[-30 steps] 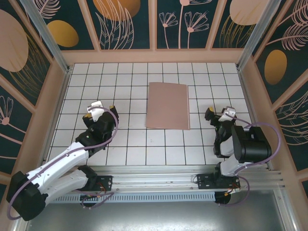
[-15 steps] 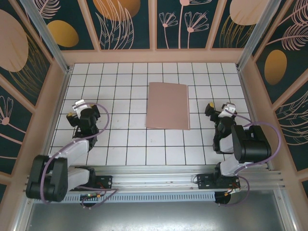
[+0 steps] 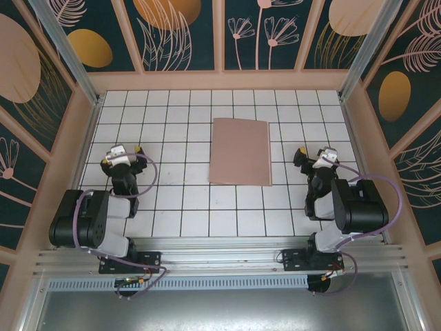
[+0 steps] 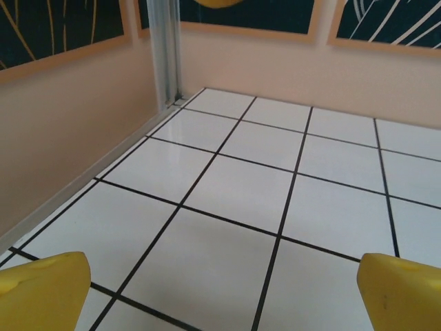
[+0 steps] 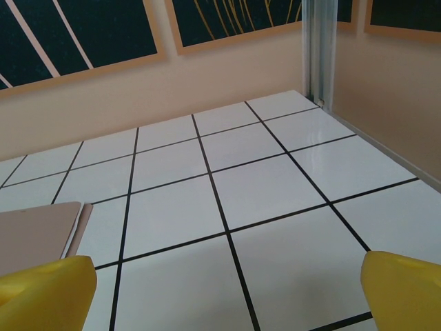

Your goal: Put the files into the folder

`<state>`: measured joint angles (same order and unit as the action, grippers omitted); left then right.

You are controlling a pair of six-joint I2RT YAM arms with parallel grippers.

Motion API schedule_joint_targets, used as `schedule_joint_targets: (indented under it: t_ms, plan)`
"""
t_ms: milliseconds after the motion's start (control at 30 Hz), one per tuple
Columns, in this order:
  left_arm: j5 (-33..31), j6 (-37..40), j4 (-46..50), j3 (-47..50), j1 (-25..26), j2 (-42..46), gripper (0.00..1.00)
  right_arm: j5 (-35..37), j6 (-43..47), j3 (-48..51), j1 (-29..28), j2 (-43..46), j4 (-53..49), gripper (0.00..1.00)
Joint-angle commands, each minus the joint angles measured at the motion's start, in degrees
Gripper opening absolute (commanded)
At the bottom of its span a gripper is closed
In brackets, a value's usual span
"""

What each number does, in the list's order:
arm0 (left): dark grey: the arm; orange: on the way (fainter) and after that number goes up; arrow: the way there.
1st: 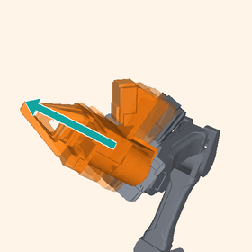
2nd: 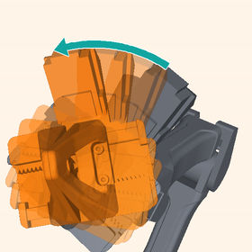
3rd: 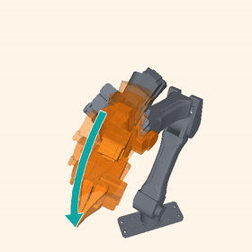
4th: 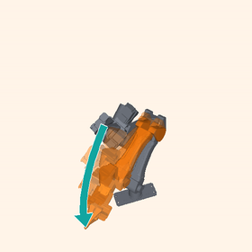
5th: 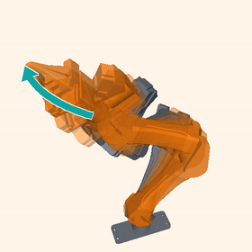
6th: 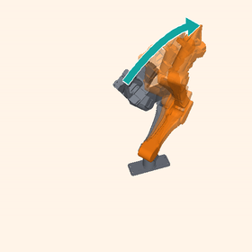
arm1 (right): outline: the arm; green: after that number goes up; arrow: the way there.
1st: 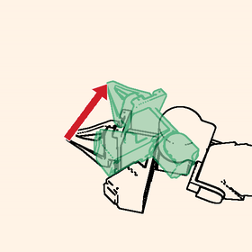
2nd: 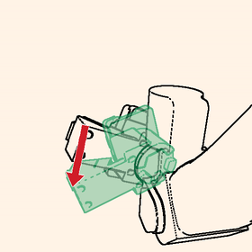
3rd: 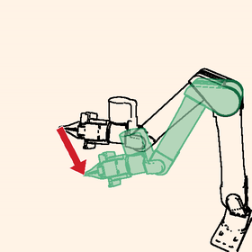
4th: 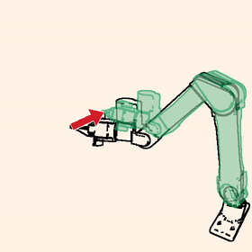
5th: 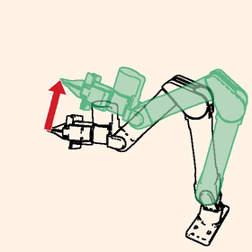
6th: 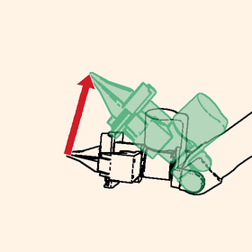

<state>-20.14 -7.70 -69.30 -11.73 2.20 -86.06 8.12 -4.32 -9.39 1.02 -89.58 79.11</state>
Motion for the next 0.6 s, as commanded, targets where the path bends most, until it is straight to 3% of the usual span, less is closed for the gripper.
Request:
schedule_joint_targets:
  t_ms: [0,567]
  plan:
    - [1.6,0.6,-7.4,0.9,-0.4,-0.3,0.99,1.9,1.3,-1.2,-0.5,-0.1,0.5,0.99]
    - [1.7,0.9,-6.0,-0.5,-0.3,-0.9,0.99,1.6,1.9,-1.2,-0.9,-0.1,0.6,0.99]
